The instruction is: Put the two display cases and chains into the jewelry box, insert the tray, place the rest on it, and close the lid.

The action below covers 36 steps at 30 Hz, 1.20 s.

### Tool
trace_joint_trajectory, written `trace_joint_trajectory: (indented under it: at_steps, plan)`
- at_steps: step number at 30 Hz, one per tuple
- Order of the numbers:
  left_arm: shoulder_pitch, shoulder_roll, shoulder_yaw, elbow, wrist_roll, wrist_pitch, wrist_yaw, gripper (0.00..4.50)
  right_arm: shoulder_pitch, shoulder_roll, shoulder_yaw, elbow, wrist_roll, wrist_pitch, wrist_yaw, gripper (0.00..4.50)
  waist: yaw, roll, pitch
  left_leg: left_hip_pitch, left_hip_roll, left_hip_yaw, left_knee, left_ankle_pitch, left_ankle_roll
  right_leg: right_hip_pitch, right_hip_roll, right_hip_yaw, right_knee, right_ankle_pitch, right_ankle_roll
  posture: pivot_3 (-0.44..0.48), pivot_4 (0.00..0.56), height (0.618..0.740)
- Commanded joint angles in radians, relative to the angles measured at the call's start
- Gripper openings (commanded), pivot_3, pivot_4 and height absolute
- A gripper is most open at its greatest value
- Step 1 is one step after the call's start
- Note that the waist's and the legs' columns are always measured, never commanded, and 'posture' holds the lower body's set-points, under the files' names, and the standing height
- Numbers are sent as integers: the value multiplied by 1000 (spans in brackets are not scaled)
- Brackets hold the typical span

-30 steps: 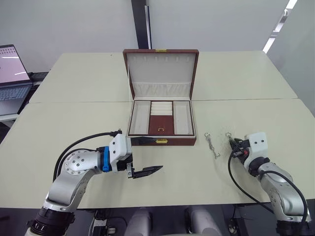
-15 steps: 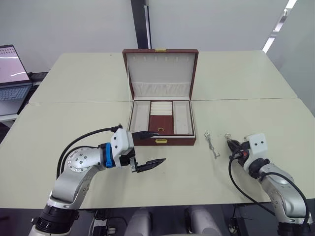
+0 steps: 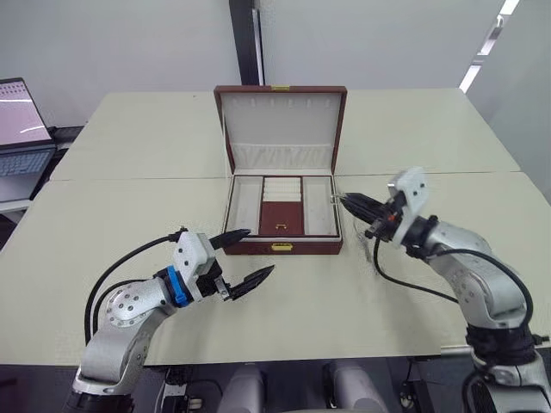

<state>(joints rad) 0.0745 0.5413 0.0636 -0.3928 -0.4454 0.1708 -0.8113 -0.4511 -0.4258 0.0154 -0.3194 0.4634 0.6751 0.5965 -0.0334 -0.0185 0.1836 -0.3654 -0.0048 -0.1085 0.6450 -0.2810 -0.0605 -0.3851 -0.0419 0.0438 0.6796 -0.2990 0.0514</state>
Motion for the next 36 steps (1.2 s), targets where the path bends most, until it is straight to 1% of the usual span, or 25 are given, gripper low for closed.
trace_joint_trajectory:
  at_steps: [1, 5, 8, 15, 20, 27, 36]
  plan:
    - [54, -17, 61, -73, 0, -5, 72, 4500, -121, 40, 47, 58, 10, -1, 31, 95, -2, 0, 0, 0, 0, 0, 0, 0, 0, -1, 0, 1, 0, 0, 0, 0, 150, 740]
    - [147, -41, 108, -123, 4, -14, 132, 4500, -244, 119, 95, 138, 15, -7, 59, 95, -1, 0, 0, -1, 0, 0, 0, 0, 0, -1, -1, 0, 0, 0, 0, 0, 150, 740]
    - [214, -64, 119, -165, 16, -24, 171, 4500, -315, 174, 118, 198, 8, -22, 76, 95, -1, 0, 0, -1, 0, 0, 0, 0, 0, -2, -1, 0, 1, 0, 0, 0, 150, 740]
    - [311, -110, 129, -217, 40, -48, 233, 4500, -435, 255, 131, 326, -4, -65, 112, 95, 0, 0, 0, -1, -1, 0, 0, 0, 0, -2, -2, 0, 0, 0, 0, 0, 150, 740]
    - [341, -133, 134, -227, 45, -63, 258, 4500, -471, 298, 162, 388, -28, -105, 142, 95, -2, 0, 0, -1, -1, 1, 0, 0, 0, -2, -2, 0, 0, 0, 0, 0, 150, 740]
    - [353, -163, 145, -207, 42, -86, 280, 4500, -530, 369, 174, 495, -70, -163, 140, 95, -5, 1, 0, -1, 0, 0, 0, 0, 0, -3, -1, 0, 1, 0, 0, 0, 150, 740]
    - [349, -183, 142, -194, 51, -97, 293, 4500, -556, 400, 173, 589, -113, -213, 155, 95, -8, 1, 0, -1, -1, 0, -1, 0, 0, -3, -1, 0, 1, 0, 0, 0, 150, 740]
